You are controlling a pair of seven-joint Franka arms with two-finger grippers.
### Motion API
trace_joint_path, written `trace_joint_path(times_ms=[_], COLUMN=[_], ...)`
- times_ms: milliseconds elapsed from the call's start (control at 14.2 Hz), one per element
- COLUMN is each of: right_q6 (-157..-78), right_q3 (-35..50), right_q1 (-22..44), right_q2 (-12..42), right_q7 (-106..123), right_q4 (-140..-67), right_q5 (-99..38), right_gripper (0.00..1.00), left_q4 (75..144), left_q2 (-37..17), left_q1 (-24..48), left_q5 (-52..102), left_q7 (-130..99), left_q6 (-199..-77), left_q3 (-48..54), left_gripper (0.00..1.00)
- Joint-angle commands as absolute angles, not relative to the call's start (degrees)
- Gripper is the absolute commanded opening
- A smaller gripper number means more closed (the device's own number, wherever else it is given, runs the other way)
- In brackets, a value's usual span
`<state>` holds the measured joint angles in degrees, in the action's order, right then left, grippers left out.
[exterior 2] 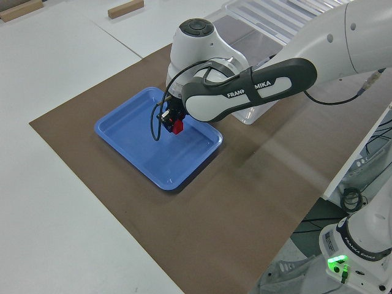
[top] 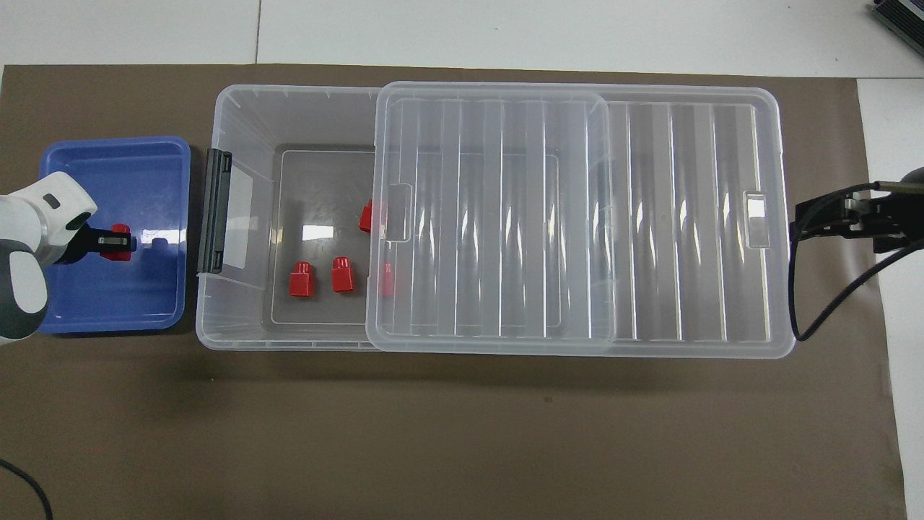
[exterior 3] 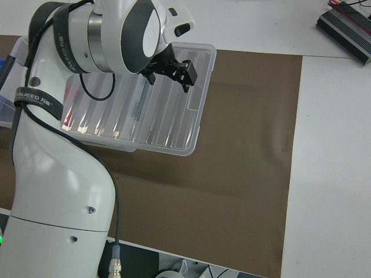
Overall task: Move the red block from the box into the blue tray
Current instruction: 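Lower the red block into the blue tray and open the left gripper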
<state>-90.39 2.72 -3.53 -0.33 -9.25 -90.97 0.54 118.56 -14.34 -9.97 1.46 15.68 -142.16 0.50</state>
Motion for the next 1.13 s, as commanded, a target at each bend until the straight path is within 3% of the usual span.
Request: trace_joint_path(times_ms=[0, 212, 424, 707, 848, 1060], right_q6=[-95.35, -100.88, -108.17, -115.99, -118.72, -120.32], right_q3=[3.08, 2.20, -1.84, -6.50, -6.50, -6.42], right_q1=[-5.62, -7.47, -5.89, -3.69, -3.78, -3.78], right_q2=[-2.81, -3.43, -2.90, 0.78, 2.98, 5.18], right_q7=[-8.70, -6.78, -3.96, -1.06, -1.05, -0.27], right_q4=[-96.58, -100.71, -105.11, -106.61, -106.52, -106.44], right_q5=[-0.35, -0.35, -0.35, -0.35, -0.53, -0.53], right_gripper=[0.73, 0.36, 0.14, 0.10, 0.10, 0.10], left_q4=[118.48, 118.65, 118.74, 119.00, 119.00, 119.00], left_q2=[-16.96, -17.05, -17.23, -18.10, -18.11, -18.19], left_q1=[-9.05, -9.05, -9.05, -8.96, -8.62, -8.44], left_q5=[2.90, 2.99, 2.99, 2.99, 2.99, 2.99], left_q7=[14.85, 14.85, 14.77, 14.59, 14.59, 14.50], left_q6=[-147.39, -147.39, -147.66, -149.50, -149.50, -149.50], left_q3=[-0.09, -0.09, -0.09, -0.09, -0.09, -0.09], left_gripper=[0.00, 0.00, 0.04, 0.09, 0.45, 0.50])
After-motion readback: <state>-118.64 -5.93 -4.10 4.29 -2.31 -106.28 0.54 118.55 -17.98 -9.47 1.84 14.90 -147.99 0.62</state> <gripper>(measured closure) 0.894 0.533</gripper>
